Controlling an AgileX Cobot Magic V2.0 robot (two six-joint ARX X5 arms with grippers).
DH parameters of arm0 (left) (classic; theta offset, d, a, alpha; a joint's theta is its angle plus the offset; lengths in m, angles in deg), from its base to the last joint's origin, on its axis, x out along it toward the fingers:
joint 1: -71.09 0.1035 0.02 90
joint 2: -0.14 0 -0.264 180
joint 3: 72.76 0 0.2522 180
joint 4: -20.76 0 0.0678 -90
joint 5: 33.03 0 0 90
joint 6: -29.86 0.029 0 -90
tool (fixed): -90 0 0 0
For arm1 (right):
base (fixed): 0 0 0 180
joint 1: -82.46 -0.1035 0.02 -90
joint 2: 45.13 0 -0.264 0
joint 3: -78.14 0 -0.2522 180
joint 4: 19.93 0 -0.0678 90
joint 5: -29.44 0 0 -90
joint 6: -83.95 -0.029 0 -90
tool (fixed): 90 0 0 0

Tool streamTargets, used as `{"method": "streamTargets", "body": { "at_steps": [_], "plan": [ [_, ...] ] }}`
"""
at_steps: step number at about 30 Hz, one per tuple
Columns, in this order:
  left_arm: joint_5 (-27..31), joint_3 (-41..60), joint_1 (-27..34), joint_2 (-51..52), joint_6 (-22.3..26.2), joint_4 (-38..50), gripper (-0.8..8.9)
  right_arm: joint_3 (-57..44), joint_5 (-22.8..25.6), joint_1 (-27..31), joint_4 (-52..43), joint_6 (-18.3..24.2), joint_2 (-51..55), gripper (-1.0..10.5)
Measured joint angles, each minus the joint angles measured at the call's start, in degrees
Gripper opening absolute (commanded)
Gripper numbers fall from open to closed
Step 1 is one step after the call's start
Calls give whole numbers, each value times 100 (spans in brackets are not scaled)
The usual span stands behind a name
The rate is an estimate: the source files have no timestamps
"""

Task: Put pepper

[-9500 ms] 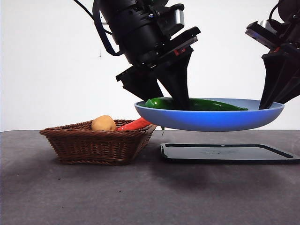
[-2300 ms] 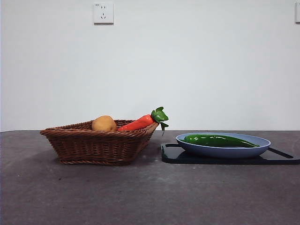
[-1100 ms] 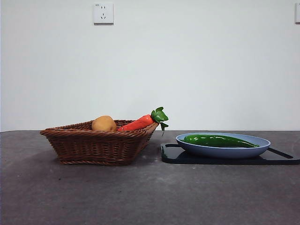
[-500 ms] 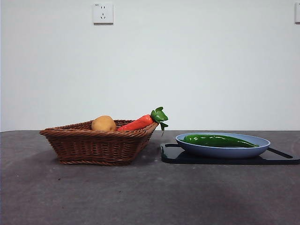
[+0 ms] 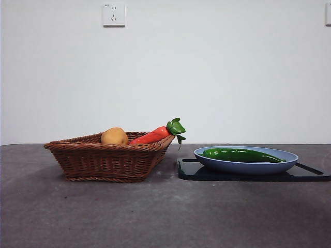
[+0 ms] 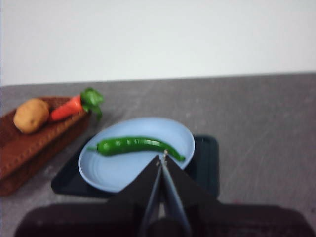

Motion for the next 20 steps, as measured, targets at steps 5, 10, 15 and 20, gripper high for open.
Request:
{"method": "streamTargets", "body": {
  "at_steps": [5, 10, 15, 20],
  "plan": [
    [0, 0, 0, 0, 0, 0, 8, -522, -2, 0, -20, -245, 337, 11],
    [0, 0, 0, 0, 0, 0, 8, -627, 17, 0, 164, -374, 409, 11],
    [0, 0, 0, 0, 0, 0, 8, -627, 15, 4, 164, -483, 420, 11],
    [0, 0, 0, 0, 0, 0, 8, -627, 15, 4, 164, -568, 420, 11]
  ]
}}
